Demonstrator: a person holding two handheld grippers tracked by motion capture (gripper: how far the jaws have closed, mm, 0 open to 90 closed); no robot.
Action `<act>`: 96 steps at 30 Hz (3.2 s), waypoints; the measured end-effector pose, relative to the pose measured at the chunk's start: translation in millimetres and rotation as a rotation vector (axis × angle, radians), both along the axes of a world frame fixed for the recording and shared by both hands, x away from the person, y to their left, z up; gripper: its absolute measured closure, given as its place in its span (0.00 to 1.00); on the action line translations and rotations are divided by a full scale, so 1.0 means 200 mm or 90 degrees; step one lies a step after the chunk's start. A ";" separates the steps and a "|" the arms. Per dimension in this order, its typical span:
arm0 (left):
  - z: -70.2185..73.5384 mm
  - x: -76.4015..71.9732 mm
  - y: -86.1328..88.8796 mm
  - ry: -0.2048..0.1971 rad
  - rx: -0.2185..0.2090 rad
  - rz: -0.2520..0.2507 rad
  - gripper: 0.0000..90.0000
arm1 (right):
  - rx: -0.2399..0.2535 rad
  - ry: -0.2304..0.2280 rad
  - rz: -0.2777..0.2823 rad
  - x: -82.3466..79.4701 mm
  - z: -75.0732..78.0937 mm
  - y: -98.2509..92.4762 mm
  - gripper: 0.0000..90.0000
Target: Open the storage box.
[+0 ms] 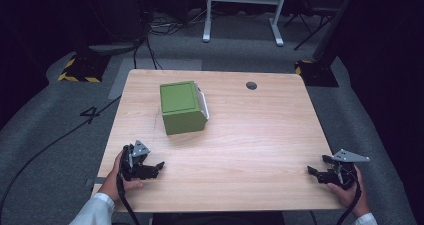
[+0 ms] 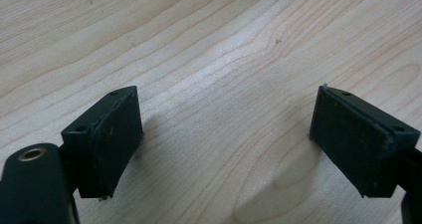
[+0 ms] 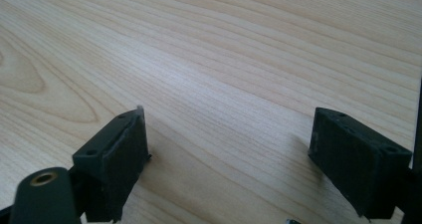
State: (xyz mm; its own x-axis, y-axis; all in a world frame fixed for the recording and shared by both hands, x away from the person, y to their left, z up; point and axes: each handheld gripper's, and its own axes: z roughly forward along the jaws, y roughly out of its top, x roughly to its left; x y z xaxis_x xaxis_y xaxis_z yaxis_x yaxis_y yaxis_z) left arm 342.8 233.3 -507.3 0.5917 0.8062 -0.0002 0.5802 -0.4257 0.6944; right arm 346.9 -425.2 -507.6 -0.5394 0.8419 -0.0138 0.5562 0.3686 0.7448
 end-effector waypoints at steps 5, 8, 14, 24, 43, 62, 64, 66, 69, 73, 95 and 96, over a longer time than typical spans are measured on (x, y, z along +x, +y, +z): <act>0.00 0.00 0.01 0.001 0.000 -0.023 0.15 | -0.001 0.000 0.014 0.00 0.00 0.00 0.17; 0.00 0.00 0.01 0.001 0.002 -0.024 0.15 | -0.003 0.004 0.022 0.01 0.00 0.01 0.17; 0.00 0.00 0.01 0.002 -0.001 -0.023 0.15 | -0.017 0.019 0.031 0.02 0.02 0.05 0.21; 0.00 -0.02 0.03 0.002 -0.002 -0.032 0.15 | -0.016 -0.029 0.102 0.13 0.22 0.29 0.20; 0.00 -0.03 0.04 0.000 -0.001 -0.032 0.15 | 0.015 -0.093 0.199 0.43 0.48 0.82 0.26; 0.00 -0.03 0.04 0.000 0.001 -0.030 0.15 | 0.023 -0.089 0.274 0.68 0.53 1.29 0.29; 0.00 -0.03 0.04 0.000 0.001 -0.030 0.15 | 0.024 -0.087 0.273 0.72 0.51 1.34 0.30; 0.00 -0.03 0.04 0.001 0.000 -0.030 0.15 | 0.024 -0.078 0.274 0.76 0.49 1.39 0.30; 0.00 -0.03 0.04 0.001 0.000 -0.031 0.15 | 0.025 -0.069 0.275 0.80 0.47 1.45 0.30; 0.00 -0.03 0.04 0.001 0.000 -0.032 0.15 | 0.009 -0.072 0.278 0.82 0.46 1.51 0.30; 0.00 -0.03 0.04 0.001 -0.001 -0.031 0.15 | 0.017 -0.006 0.267 0.98 0.28 1.73 0.33; 0.00 -0.03 0.04 0.001 0.000 -0.032 0.15 | 0.022 -0.003 0.264 0.98 0.27 1.73 0.33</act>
